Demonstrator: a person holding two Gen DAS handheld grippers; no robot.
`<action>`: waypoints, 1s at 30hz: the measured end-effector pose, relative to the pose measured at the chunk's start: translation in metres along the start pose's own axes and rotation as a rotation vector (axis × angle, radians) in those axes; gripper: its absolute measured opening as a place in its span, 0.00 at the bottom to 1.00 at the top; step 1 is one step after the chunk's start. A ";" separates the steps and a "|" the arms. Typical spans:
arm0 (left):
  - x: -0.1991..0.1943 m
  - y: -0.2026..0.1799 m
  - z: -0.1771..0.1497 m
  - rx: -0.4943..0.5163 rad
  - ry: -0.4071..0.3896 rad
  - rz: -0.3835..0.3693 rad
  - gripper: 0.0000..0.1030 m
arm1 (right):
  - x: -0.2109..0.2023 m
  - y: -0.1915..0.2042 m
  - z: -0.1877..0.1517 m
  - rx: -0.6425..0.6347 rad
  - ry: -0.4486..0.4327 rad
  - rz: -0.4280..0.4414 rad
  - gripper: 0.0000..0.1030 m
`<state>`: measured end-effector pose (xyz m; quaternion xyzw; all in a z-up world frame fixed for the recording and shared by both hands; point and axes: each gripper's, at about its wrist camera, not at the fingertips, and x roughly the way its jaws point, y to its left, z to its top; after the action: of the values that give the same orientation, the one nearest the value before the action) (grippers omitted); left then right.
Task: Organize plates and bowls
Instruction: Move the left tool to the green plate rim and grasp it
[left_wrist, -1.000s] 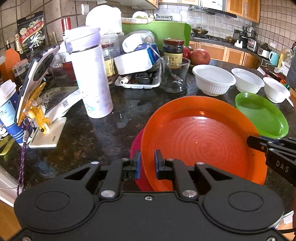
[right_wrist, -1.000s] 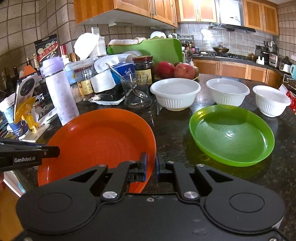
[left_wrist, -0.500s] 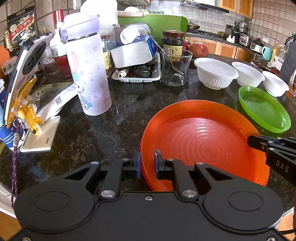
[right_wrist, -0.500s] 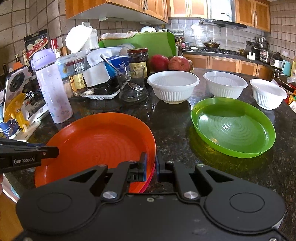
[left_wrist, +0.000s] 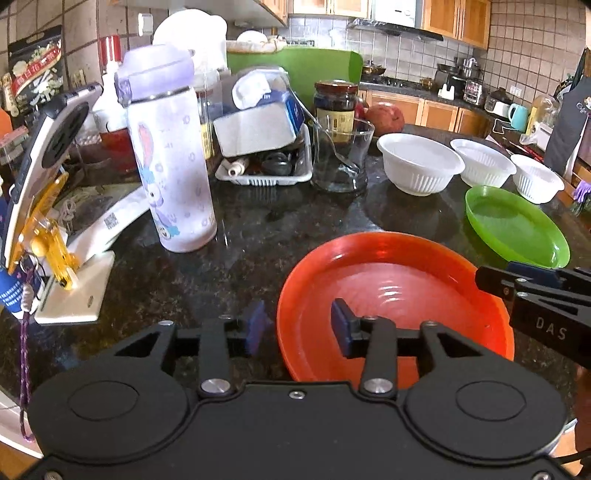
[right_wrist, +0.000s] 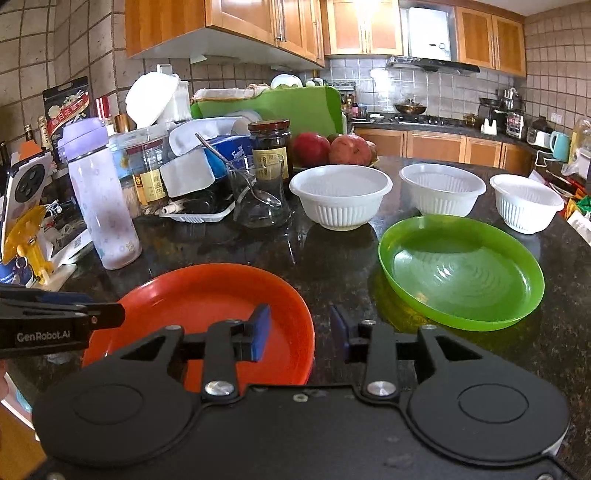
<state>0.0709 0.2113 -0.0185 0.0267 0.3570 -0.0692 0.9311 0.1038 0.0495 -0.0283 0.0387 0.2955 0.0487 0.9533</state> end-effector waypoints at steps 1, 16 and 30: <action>0.000 0.000 0.000 0.004 -0.004 0.003 0.48 | 0.000 0.000 0.000 0.003 0.002 -0.003 0.37; 0.002 -0.031 0.011 0.036 -0.021 -0.071 0.59 | -0.019 -0.041 -0.007 0.068 -0.017 -0.081 0.41; 0.010 -0.126 0.035 0.047 -0.029 -0.049 0.62 | -0.041 -0.156 0.008 0.084 -0.081 -0.131 0.50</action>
<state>0.0830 0.0818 0.0006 0.0388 0.3424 -0.1008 0.9333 0.0856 -0.1105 -0.0148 0.0611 0.2602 -0.0278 0.9632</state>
